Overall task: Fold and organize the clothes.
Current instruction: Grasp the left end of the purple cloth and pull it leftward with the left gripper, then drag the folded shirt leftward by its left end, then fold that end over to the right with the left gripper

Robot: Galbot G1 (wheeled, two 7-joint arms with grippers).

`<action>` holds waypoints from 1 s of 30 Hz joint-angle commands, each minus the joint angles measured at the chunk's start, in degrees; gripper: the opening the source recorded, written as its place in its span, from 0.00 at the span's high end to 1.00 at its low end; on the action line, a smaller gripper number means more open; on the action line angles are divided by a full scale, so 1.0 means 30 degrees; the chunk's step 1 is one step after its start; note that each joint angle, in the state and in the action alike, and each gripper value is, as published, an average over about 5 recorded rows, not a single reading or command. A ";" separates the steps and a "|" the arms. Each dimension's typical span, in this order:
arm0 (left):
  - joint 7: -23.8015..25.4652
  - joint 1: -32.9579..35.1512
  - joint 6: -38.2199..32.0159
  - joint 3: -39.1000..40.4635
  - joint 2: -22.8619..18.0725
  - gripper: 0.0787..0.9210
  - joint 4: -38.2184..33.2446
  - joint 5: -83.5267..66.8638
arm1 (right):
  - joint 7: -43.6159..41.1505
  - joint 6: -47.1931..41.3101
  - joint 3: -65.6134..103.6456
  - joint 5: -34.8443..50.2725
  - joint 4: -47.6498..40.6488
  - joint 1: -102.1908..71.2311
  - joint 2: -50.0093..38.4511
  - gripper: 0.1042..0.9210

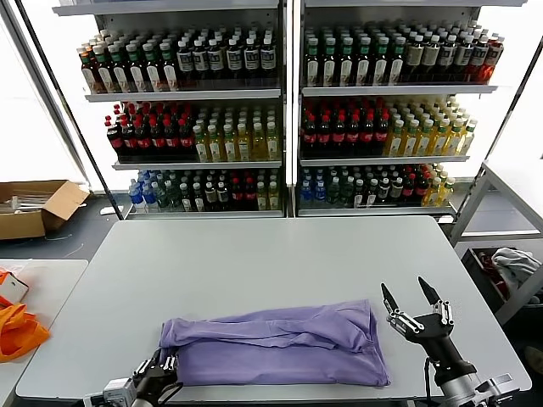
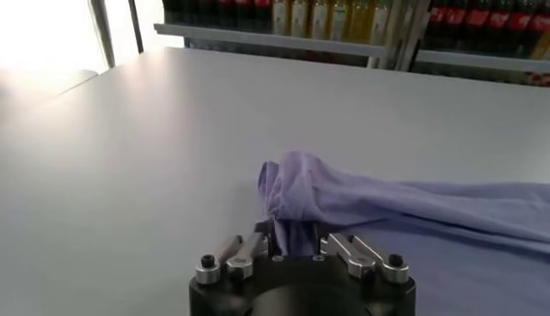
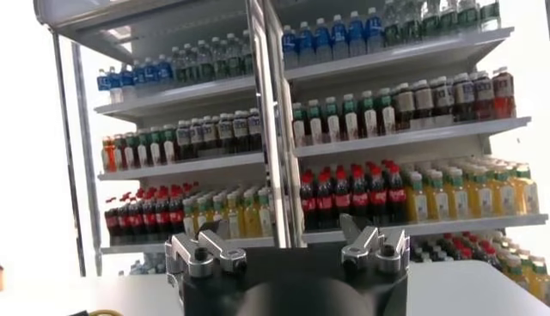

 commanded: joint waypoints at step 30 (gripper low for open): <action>0.3350 -0.2853 -0.1555 -1.0632 0.7295 0.99 0.3858 -0.5129 | 0.0101 -0.0135 -0.0500 0.0686 0.0538 0.0547 -0.0497 0.12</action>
